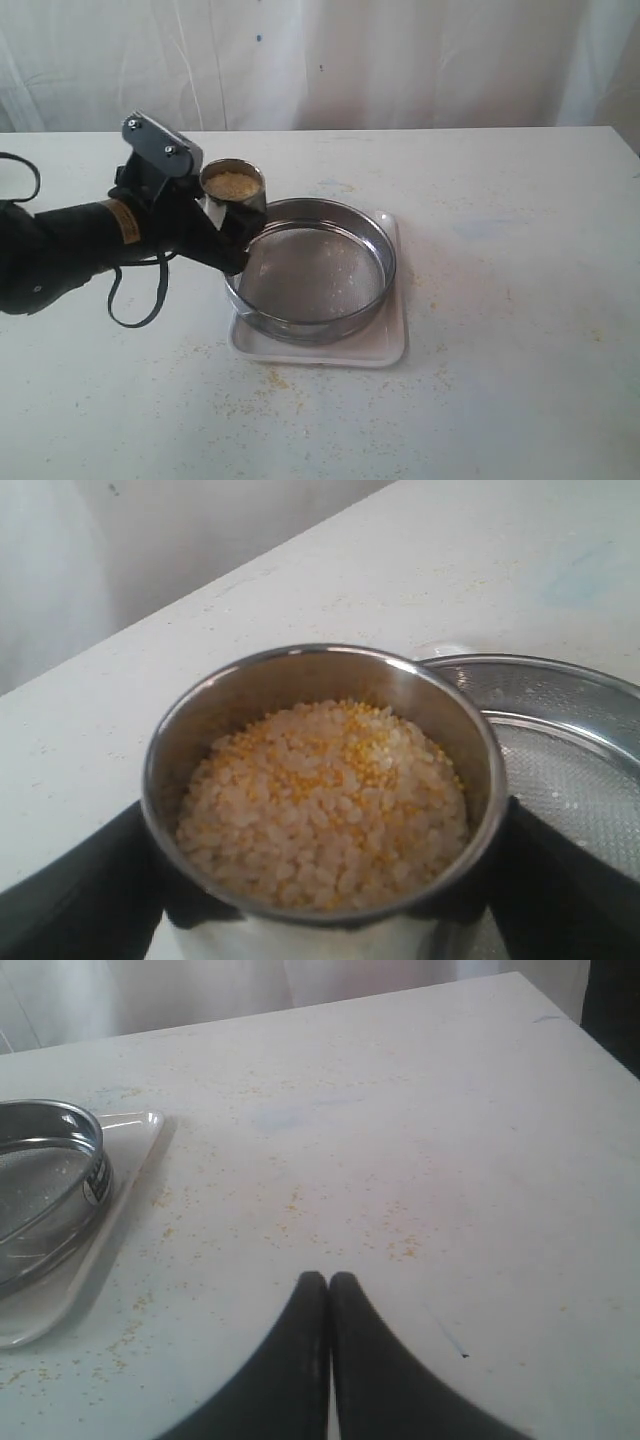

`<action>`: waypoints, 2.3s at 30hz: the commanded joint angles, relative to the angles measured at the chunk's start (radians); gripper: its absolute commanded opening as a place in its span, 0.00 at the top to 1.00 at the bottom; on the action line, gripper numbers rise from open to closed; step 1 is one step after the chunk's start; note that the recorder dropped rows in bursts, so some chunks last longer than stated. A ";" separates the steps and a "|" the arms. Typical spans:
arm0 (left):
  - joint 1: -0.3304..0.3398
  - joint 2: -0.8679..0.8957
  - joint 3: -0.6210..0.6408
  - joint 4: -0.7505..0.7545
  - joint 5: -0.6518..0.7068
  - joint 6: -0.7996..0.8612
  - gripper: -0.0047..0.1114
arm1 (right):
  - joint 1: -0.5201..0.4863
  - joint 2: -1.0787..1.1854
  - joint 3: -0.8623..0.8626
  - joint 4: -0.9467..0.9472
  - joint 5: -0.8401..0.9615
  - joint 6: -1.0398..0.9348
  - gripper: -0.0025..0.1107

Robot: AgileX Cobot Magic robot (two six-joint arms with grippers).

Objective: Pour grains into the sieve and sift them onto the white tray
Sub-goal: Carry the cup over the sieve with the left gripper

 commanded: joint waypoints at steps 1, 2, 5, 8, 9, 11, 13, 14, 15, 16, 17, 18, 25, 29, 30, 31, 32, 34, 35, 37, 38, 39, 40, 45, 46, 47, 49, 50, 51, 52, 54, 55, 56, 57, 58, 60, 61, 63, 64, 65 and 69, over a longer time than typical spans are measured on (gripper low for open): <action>-0.040 -0.018 -0.097 0.042 0.173 -0.011 0.96 | -0.003 0.004 0.004 0.003 -0.002 -0.002 0.98; -0.047 -0.018 -0.117 0.050 0.221 -0.011 0.96 | -0.003 0.004 0.004 0.003 -0.002 -0.002 0.98; -0.061 -0.018 -0.147 0.066 0.282 0.019 0.96 | -0.003 0.004 0.004 0.003 -0.002 -0.002 0.98; -0.073 -0.016 -0.152 0.087 0.305 0.070 0.96 | -0.003 0.004 0.004 0.003 -0.002 -0.002 0.98; -0.081 -0.016 -0.152 0.087 0.330 0.099 0.96 | -0.003 0.004 0.004 0.003 -0.002 -0.002 0.98; -0.089 -0.016 -0.152 0.087 0.391 0.156 0.96 | -0.003 0.004 0.004 0.003 -0.002 -0.002 0.98; -0.100 -0.016 -0.152 0.087 0.428 0.221 0.96 | -0.003 0.004 0.004 0.003 -0.002 -0.002 0.98; -0.105 -0.016 -0.152 0.087 0.435 0.247 0.96 | -0.003 0.004 0.004 0.003 -0.002 -0.002 0.98; -0.107 -0.016 -0.152 0.087 0.435 0.273 0.96 | -0.003 0.004 0.004 0.003 -0.002 -0.002 0.98; -0.107 -0.016 -0.152 0.087 0.435 0.283 0.96 | -0.003 0.004 0.004 0.003 -0.002 -0.002 0.98; -0.107 -0.016 -0.152 0.087 0.435 0.286 0.96 | -0.003 0.004 0.004 0.003 -0.002 -0.002 0.98; -0.107 -0.016 -0.152 0.087 0.435 0.286 0.96 | -0.003 0.004 0.004 0.003 -0.002 -0.002 0.98; -0.107 -0.006 -0.169 0.087 0.462 0.349 0.96 | -0.003 0.004 0.004 0.003 -0.002 -0.002 0.98; -0.109 0.017 -0.214 0.115 0.517 0.351 0.96 | -0.003 0.004 0.004 0.003 -0.002 -0.002 0.98; -0.117 0.021 -0.228 0.134 0.530 0.351 0.96 | -0.003 0.004 0.004 0.003 -0.002 -0.002 0.98; -0.119 0.023 -0.236 0.139 0.537 0.358 0.96 | -0.003 0.004 0.004 0.003 -0.002 -0.002 0.98; -0.124 0.025 -0.243 0.139 0.544 0.371 0.96 | -0.003 0.004 0.004 0.003 -0.002 -0.002 0.98; -0.134 0.033 -0.257 0.139 0.558 0.404 0.96 | -0.003 0.004 0.004 0.003 -0.002 -0.002 0.98; -0.138 0.038 -0.265 0.139 0.573 0.422 0.96 | -0.003 0.004 0.004 0.003 -0.002 -0.002 0.98; -0.148 0.048 -0.280 0.139 0.592 0.453 0.96 | -0.003 0.004 0.004 0.003 -0.002 -0.002 0.98; -0.155 0.053 -0.287 0.139 0.605 0.465 0.96 | -0.003 0.004 0.004 0.003 -0.002 -0.002 0.98; -0.160 0.060 -0.293 0.139 0.618 0.477 0.96 | -0.003 0.004 0.004 0.003 -0.002 -0.002 0.98; -0.165 0.065 -0.299 0.139 0.628 0.485 0.96 | -0.003 0.004 0.004 0.003 -0.002 -0.002 0.98; -0.187 0.081 -0.309 0.139 0.648 0.518 0.96 | -0.003 0.004 0.004 0.003 -0.002 -0.002 0.98; -0.187 0.082 -0.309 0.139 0.651 0.528 0.96 | -0.003 0.004 0.004 0.003 -0.002 -0.002 0.98; -0.187 0.082 -0.309 0.139 0.652 0.530 0.96 | -0.003 0.004 0.004 0.003 -0.002 -0.002 0.98; -0.189 0.082 -0.309 0.139 0.654 0.530 0.96 | -0.003 0.004 0.004 0.003 -0.002 -0.002 0.98; -0.189 0.082 -0.309 0.139 0.654 0.530 0.96 | -0.003 0.004 0.004 0.003 -0.002 -0.002 0.98; -0.189 0.082 -0.309 0.139 0.654 0.533 0.96 | -0.003 0.004 0.004 0.003 -0.002 -0.002 0.98; -0.189 0.082 -0.309 0.139 0.656 0.537 0.96 | -0.003 0.004 0.004 0.003 -0.002 -0.002 0.98; -0.198 0.082 -0.309 0.139 0.679 0.567 0.96 | -0.003 0.004 0.004 0.003 -0.002 -0.002 0.98; -0.200 0.082 -0.309 0.139 0.688 0.590 0.96 | -0.003 0.004 0.004 0.003 -0.002 -0.002 0.98; -0.202 0.082 -0.309 0.139 0.698 0.611 0.96 | -0.003 0.004 0.004 0.003 -0.002 -0.002 0.98; -0.207 0.082 -0.309 0.139 0.706 0.627 0.96 | -0.003 0.004 0.004 0.003 -0.002 -0.002 0.98; -0.207 0.082 -0.309 0.139 0.706 0.640 0.96 | -0.003 0.004 0.004 0.003 -0.002 -0.002 0.98; -0.207 0.082 -0.309 0.139 0.706 0.643 0.96 | -0.003 0.004 0.004 0.003 -0.002 -0.002 0.98; -0.207 0.082 -0.309 0.139 0.706 0.646 0.96 | -0.003 0.004 0.004 0.003 -0.002 -0.002 0.98; -0.207 0.082 -0.309 0.139 0.714 0.660 0.96 | -0.003 0.004 0.004 0.003 -0.002 -0.002 0.98; -0.207 0.082 -0.309 0.141 0.722 0.671 0.96 | -0.003 0.004 0.004 0.003 -0.002 -0.002 0.98; -0.207 0.082 -0.309 0.141 0.729 0.684 0.96 | -0.003 0.004 0.004 0.003 -0.002 -0.002 0.98; -0.207 0.082 -0.309 0.182 0.745 0.690 0.96 | -0.003 0.004 0.004 0.003 -0.002 -0.002 0.98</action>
